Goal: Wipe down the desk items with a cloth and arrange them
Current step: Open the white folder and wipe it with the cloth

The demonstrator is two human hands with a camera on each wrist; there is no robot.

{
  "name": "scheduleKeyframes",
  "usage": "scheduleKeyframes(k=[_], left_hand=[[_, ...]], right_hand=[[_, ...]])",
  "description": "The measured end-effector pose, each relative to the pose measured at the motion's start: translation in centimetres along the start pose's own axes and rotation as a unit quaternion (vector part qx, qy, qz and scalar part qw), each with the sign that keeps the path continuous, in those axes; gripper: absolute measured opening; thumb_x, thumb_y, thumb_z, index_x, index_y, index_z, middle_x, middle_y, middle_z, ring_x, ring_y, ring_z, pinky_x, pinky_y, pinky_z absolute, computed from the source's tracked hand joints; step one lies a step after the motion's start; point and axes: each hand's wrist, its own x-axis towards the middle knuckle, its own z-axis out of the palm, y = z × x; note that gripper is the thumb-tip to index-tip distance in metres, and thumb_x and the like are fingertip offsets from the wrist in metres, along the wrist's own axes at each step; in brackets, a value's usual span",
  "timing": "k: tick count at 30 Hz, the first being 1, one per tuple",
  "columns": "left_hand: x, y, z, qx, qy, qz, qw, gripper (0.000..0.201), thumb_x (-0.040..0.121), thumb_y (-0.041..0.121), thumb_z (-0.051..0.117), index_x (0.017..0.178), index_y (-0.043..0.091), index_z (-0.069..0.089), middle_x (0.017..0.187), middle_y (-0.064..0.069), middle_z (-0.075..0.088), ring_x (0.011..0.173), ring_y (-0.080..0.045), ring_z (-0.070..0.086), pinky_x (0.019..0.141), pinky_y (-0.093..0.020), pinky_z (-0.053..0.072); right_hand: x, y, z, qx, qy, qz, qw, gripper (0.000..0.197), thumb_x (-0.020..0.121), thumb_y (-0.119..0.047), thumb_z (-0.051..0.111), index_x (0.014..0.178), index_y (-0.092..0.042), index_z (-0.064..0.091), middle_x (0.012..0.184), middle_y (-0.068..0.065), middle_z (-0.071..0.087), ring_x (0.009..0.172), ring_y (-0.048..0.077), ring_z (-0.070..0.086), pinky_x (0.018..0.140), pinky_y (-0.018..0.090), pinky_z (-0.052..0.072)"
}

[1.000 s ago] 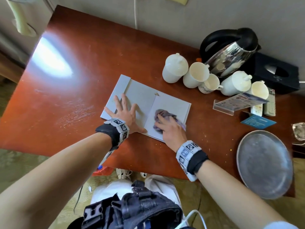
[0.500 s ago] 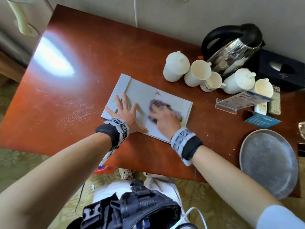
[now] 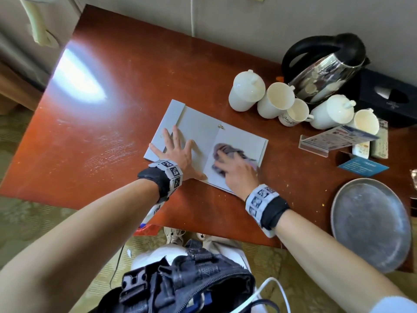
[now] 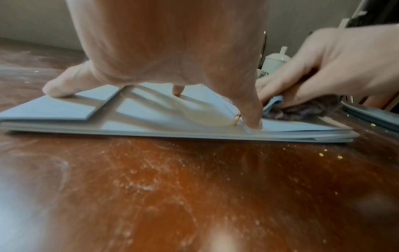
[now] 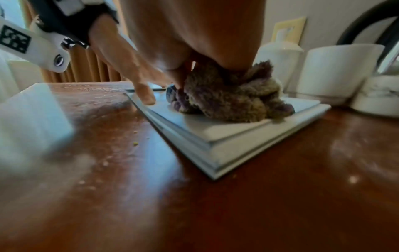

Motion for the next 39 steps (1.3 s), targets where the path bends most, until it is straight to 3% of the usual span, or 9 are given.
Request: scheduleKeyframes(k=[5,10,16,23,26,29,33,37,39], left_hand=[[-0.3,-1.0,-1.2,-0.071,0.002,0.026,0.997,0.112,0.065,0.076,0.074,0.151,0.029,0.020,0.164,-0.011,-0.019,0.151,-0.036,-0.020,0.109,-0.078,0.005],[0.5,-3.9,-3.9,-0.243,0.120,-0.002,0.963,0.098,0.076,0.053,0.079,0.151,0.017,0.029,0.161,-0.011,0.016,0.150,-0.028,0.012,0.116,-0.056,0.026],[1.7,-6.2,-4.7,-0.326,0.081,-0.022,0.941,0.084,0.084,0.029,0.075,0.152,0.011,0.029,0.142,-0.019,0.046,0.126,-0.037,0.050,0.100,-0.046,0.046],[1.6,-7.0,-6.1,-0.327,0.121,-0.016,0.937,0.013,0.090,0.009,0.054,0.100,0.001,0.054,0.112,-0.024,0.057,0.099,-0.042,0.058,0.077,-0.041,0.050],[0.7,-7.2,-7.2,-0.346,0.119,-0.006,0.931,0.003,0.087,0.003,0.056,0.090,0.004,0.055,0.098,-0.018,0.059,0.088,-0.035,0.054,0.069,-0.033,0.039],[-0.7,-7.0,-8.1,-0.384,0.121,0.007,0.916,0.007,0.081,0.007,0.061,0.085,0.007,0.054,0.090,-0.014,0.058,0.083,-0.030,0.052,0.068,-0.032,0.042],[-2.8,-6.1,-10.5,-0.429,0.154,0.053,0.888,0.041,0.074,0.011,0.060,0.114,0.012,0.071,0.105,-0.011,0.070,0.096,-0.032,0.064,0.085,-0.041,0.056],[-5.1,-4.5,-14.5,-0.401,0.162,0.093,0.897,0.048,0.080,0.004,0.062,0.126,0.016,0.068,0.117,-0.009,0.069,0.107,-0.030,0.064,0.093,-0.040,0.054],[-6.1,-3.8,-16.8,-0.373,0.172,0.120,0.904,0.048,0.080,0.004,0.063,0.126,0.016,0.067,0.117,-0.009,0.069,0.106,-0.029,0.064,0.091,-0.037,0.053]], right_hand=[[-0.9,-0.4,0.6,0.041,-0.021,0.035,0.998,0.050,0.090,0.000,0.050,0.126,-0.030,0.068,0.151,-0.007,0.046,0.126,0.027,0.048,0.092,0.040,0.048],[-0.4,-0.2,0.5,0.032,-0.073,0.057,0.995,0.052,0.092,-0.007,0.048,0.130,-0.040,0.063,0.156,-0.013,0.037,0.134,0.019,0.041,0.101,0.037,0.040],[-0.2,0.1,0.6,0.074,-0.056,0.069,0.993,0.049,0.092,-0.009,0.050,0.124,-0.042,0.066,0.153,-0.013,0.042,0.132,0.018,0.046,0.102,0.034,0.042],[-0.7,0.1,0.4,0.172,-0.013,0.106,0.979,0.047,0.094,-0.005,0.050,0.127,-0.035,0.066,0.151,-0.015,0.044,0.139,0.018,0.040,0.114,0.031,0.031],[0.2,-0.6,0.4,0.325,0.044,0.155,0.932,0.047,0.091,-0.006,0.051,0.115,-0.042,0.072,0.146,-0.010,0.052,0.135,0.018,0.048,0.118,0.041,0.034],[0.8,-1.2,0.2,0.428,0.083,0.181,0.882,0.045,0.086,-0.014,0.052,0.107,-0.050,0.072,0.135,-0.011,0.062,0.126,0.017,0.058,0.111,0.046,0.042],[0.6,-2.1,-3.9,0.442,0.156,0.180,0.865,0.038,0.092,0.004,0.055,0.119,-0.016,0.072,0.137,-0.007,0.059,0.117,0.010,0.057,0.111,0.036,0.043],[-0.3,-1.7,-7.8,0.424,0.240,0.194,0.851,0.041,0.088,0.000,0.061,0.112,-0.031,0.074,0.131,-0.010,0.065,0.102,0.015,0.063,0.105,0.045,0.048],[-0.9,-1.7,-10.0,0.423,0.268,0.193,0.844,0.036,0.091,-0.001,0.061,0.116,-0.023,0.074,0.132,-0.008,0.063,0.114,0.013,0.061,0.105,0.020,0.044]])
